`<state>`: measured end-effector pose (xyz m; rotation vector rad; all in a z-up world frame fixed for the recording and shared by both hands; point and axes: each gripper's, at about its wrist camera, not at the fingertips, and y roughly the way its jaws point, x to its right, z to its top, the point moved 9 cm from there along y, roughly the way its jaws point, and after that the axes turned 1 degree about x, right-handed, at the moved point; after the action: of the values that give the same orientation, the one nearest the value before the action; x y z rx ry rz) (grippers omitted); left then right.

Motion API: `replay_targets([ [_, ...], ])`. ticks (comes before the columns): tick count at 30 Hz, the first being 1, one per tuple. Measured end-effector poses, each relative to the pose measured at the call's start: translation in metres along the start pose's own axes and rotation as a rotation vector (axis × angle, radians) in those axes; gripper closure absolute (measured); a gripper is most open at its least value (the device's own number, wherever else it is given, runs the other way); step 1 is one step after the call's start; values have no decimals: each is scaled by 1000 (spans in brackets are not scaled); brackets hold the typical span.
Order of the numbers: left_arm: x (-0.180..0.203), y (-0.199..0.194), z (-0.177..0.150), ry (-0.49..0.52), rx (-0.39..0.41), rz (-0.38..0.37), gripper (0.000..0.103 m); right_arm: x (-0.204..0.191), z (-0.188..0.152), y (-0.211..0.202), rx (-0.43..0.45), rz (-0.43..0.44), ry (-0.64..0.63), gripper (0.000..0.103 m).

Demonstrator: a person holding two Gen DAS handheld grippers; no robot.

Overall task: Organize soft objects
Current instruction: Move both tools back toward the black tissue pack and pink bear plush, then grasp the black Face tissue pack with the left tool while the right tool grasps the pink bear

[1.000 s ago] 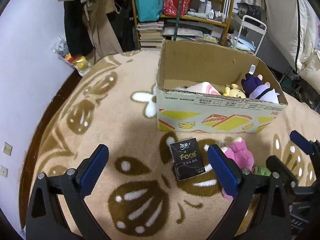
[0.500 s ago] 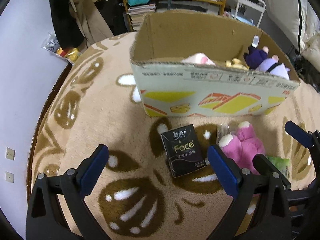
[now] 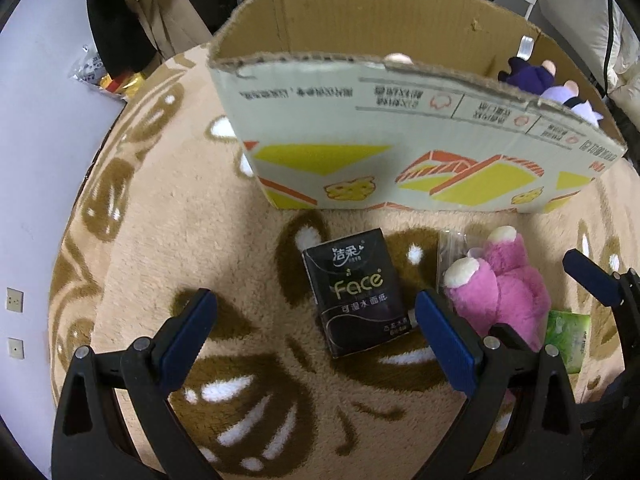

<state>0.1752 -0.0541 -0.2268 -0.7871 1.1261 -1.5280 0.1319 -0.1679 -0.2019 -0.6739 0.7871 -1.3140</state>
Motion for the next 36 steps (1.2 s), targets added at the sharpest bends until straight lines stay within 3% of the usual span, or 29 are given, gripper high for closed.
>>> replay_targets([
  [20, 3, 24, -6, -11, -39, -10, 5, -18, -12, 19, -62, -5, -72, 12],
  [26, 12, 33, -10, -13, -58, -36, 6, -24, -18, 26, -91, 14, -90, 34],
  [29, 12, 37, -9, -3, -57, -18, 15, -26, -19, 25, -90, 20, -89, 40],
  [36, 5, 34, -8, -1, -30, 21, 34, -26, -20, 25, -93, 30, -61, 40],
])
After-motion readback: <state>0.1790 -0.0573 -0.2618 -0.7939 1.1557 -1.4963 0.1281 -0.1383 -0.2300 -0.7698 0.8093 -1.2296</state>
